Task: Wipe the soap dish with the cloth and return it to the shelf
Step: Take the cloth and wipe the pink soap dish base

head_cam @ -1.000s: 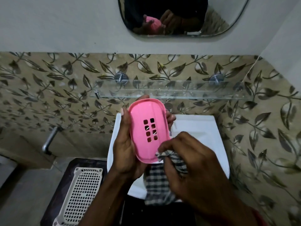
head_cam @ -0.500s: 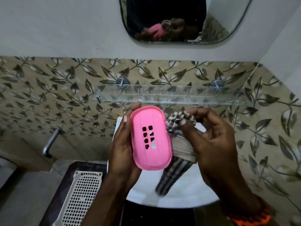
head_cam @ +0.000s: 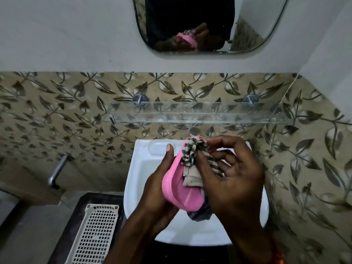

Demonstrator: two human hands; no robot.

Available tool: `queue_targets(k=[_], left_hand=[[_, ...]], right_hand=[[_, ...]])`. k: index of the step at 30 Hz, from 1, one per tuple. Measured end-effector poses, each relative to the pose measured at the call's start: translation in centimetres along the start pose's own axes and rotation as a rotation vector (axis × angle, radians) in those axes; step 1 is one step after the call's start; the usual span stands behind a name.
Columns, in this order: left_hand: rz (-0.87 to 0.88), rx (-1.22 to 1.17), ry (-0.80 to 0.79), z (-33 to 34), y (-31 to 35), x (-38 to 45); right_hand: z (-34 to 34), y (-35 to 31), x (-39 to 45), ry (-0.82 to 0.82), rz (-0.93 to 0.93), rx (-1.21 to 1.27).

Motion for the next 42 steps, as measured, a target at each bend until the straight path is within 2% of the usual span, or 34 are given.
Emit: queue_targets(k=[2,3,5,7,10,12,16,21,24,28,33,37,40,42], left_hand=[[-0.092,-0.235,-0.135,0.3,0.4,-0.3],[-0.114,-0.337,-0.202,0.5,0.6,-0.4],[-0.133,-0.435,-0.27,0.2,0.5,0.1],[-0.155,-0.414,-0.265,-0.1,0.1,0.7],[-0.124,-0.357,-0.27,0.1,0.1,1.3],[-0.048,-0.336,-0.226,-0.1,0.0,1.5],[0.038,-0.42,-0.264,-0.4,0.2,1.3],[0.188,-0.344,-0.171,-0.4,0.8,1.6],[0.285,-0.291,-0.105,-1.1,1.1,1.9],[0.317,-0.273,-0.123,-1.4,1.6,1.9],[0.232,-0.333,-0.184,-0.7,0.7,1.5],[0.288,-0.333,-0.131,-0.7,1.5,1.7],[0.315,-0.333,-0.084,-1.2,2.1,2.1],[0.266,-0.316,-0.129,-1.2,1.9,2.3]], right_hand=[[0.5,-0.6,0.1,-0.034,-0.202,-0.322],[0.8,-0.7,-0.2,-0.069,-0.237,-0.403],[1.3,-0.8,-0.8,-0.23,-0.164,-0.389],[1.4,-1.1,-1.7,-0.419,-0.109,-0.344],[1.2,-1.4,-2.2,-0.557,-0.172,-0.358],[1.2,-1.3,-1.5,-0.531,-0.227,-0.406],[1.9,-0.9,0.7,-0.43,-0.318,-0.564],[2.2,-0.5,1.9,-0.373,-0.141,-0.771],[1.8,-0.8,0.1,-0.403,-0.038,-0.68],[2.0,-1.5,-1.9,-0.457,-0.004,-0.51],[2.1,-1.5,2.0,-0.342,-0.081,-0.658],[2.9,-1.4,1.4,-0.438,-0.016,-0.806],[2.9,-2.1,-0.8,-0.542,-0.035,-0.635],[2.8,-2.0,-1.1,-0.584,-0.011,-0.458]])
Point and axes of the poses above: each hand's wrist, its own x-axis towards the middle knuckle, its own z-axis out of the palm, y = z × x, the point moved 3 cm from there along x, towards the middle knuckle, and after that the axes turned 7 degrees about x, right-handed, at the moved point
